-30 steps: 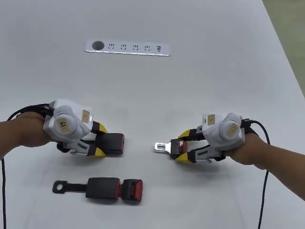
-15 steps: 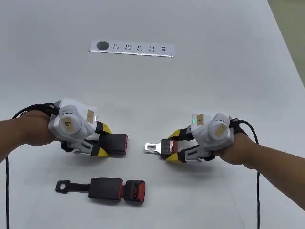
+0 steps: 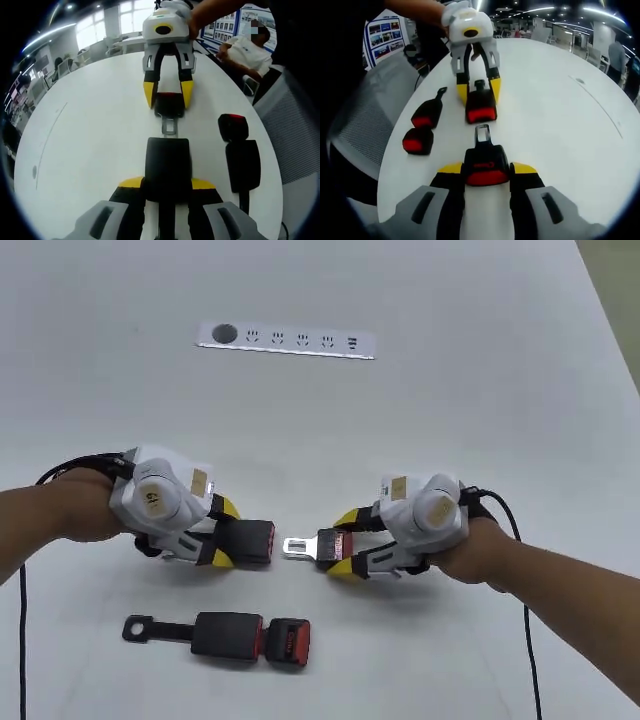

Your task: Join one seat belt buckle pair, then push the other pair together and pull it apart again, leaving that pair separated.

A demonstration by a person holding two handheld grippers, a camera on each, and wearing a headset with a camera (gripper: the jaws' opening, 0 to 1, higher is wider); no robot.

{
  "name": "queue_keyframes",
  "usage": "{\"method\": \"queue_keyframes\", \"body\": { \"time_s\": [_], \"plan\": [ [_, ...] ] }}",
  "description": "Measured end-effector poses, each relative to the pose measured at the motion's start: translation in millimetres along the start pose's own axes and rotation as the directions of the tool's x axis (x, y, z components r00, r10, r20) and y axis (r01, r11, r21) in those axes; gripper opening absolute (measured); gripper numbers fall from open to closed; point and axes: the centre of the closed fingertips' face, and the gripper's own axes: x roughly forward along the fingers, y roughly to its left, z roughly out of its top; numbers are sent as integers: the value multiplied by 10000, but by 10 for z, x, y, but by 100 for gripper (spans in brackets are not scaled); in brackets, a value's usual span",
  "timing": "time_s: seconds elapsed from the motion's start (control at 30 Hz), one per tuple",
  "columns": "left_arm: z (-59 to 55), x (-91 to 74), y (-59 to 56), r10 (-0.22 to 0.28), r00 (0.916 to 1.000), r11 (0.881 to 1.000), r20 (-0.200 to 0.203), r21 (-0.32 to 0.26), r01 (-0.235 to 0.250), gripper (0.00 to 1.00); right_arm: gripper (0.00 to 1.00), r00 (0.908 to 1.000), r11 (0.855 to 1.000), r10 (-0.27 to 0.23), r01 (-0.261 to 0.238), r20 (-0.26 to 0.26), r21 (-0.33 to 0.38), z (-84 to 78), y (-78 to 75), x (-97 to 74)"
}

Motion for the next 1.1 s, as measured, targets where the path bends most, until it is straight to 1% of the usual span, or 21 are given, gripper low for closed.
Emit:
{"method": "queue_keyframes", "body": {
  "time_s": [0.17,0.3,0.37,0.43,0.47,0.5,0.67,0.83,1.1],
  "plan": [
    [12,-5,-7,4,10000,10000,-65,-85,-4,33,33,9999,10000,68,-68,85,-51,85,2,84],
    [1,-3,-1,-34,9999,10000,-116,-19,34,33,33,9997,10000,62,-61,231,-37,123,0,147],
    [4,-4,-1,-37,9999,10000,-131,-20,37,33,33,9997,10000,54,-53,245,-33,150,1,205],
    [4,-3,-5,-25,9999,10000,-155,-25,24,34,33,9994,10000,73,-72,324,-16,192,54,236],
    [0,-4,-7,-38,9999,10000,-168,-6,38,34,33,9996,9999,83,-80,272,-99,178,40,222],
    [7,-4,-9,-31,9999,10000,-160,-22,30,34,33,9995,10000,87,-86,299,-31,168,34,214],
    [11,-2,-8,-32,9997,10000,-223,26,33,34,33,9992,10000,51,-54,391,68,198,43,219],
    [-5,5,1,-6,9995,10000,-310,-65,4,33,33,9994,9999,17,-21,355,101,235,54,222],
    [-18,11,7,6,9991,10000,-432,-95,-10,33,33,9995,9998,-111,105,309,185,238,34,243]
  ]
}}
